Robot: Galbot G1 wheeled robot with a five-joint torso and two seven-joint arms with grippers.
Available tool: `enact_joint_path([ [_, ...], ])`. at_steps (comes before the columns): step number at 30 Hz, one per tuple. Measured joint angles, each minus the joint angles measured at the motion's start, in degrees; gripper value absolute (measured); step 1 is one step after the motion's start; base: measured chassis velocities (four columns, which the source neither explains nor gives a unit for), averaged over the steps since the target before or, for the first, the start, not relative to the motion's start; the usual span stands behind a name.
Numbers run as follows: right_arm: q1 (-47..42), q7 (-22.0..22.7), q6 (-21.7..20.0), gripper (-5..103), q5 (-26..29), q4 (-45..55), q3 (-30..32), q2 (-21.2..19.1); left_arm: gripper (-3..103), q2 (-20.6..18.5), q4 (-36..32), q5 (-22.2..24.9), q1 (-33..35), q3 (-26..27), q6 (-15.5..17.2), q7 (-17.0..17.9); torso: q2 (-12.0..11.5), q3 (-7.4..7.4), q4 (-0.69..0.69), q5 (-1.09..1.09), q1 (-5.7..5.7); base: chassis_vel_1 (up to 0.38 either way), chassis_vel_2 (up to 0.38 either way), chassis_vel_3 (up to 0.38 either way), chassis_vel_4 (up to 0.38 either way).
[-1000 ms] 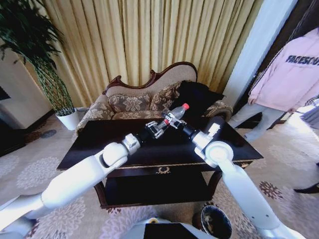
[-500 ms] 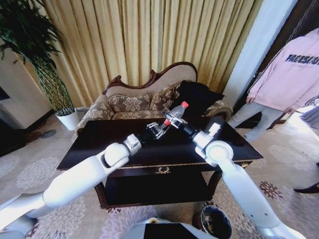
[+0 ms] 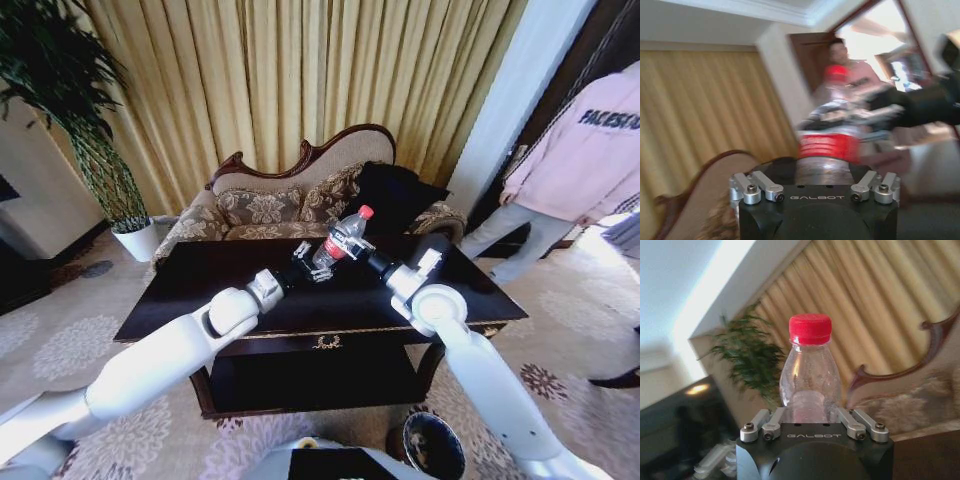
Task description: Move to the front of the table and place the trash on the table into the trash bin.
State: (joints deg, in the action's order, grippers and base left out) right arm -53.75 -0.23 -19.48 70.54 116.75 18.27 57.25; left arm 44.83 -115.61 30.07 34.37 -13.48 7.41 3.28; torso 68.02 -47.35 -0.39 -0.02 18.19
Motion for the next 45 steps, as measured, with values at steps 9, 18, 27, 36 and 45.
enact_joint_path([
  [9, -1.01, 1.18, 0.54, 24, -5.02, -1.39, 1.62, 0.60, 100, -0.95, 0.11, 5.24, 6.55, 11.73, 2.74, 3.56, 0.00, 0.00, -0.02, 0.03, 0.00, 0.000, 0.000, 0.000, 0.000],
  [18, -1.44, 2.93, 4.07, 24, -20.24, -4.54, 3.39, 0.56, 100, -3.05, 0.66, 9.14, 14.70, 22.28, 4.57, 10.94, 0.00, 0.00, 0.01, 0.03, 0.00, 0.000, 0.000, 0.000, 0.000],
  [27, -4.15, 8.63, 5.94, 24, -35.30, -7.50, 6.66, -1.20, 100, -2.76, 2.82, 10.26, 17.35, 30.90, 8.41, 17.46, 0.00, 0.00, -0.02, 0.04, 0.00, 0.000, 0.000, 0.000, 0.000],
  [36, -4.84, 10.09, 6.20, 24, -36.51, -7.40, 9.81, -3.07, 100, -5.55, 3.58, 14.19, 21.66, 40.20, 11.68, 15.93, 0.00, 0.00, 0.02, 0.03, 0.01, 0.000, 0.000, 0.000, 0.000],
  [45, -7.30, 10.76, 4.86, 24, -36.01, -4.78, 11.55, -4.04, 100, -6.52, 2.38, 16.23, 22.22, 41.34, 14.13, 14.80, 0.00, 0.00, -0.02, 0.04, 0.01, 0.000, 0.000, 0.000, 0.000],
])
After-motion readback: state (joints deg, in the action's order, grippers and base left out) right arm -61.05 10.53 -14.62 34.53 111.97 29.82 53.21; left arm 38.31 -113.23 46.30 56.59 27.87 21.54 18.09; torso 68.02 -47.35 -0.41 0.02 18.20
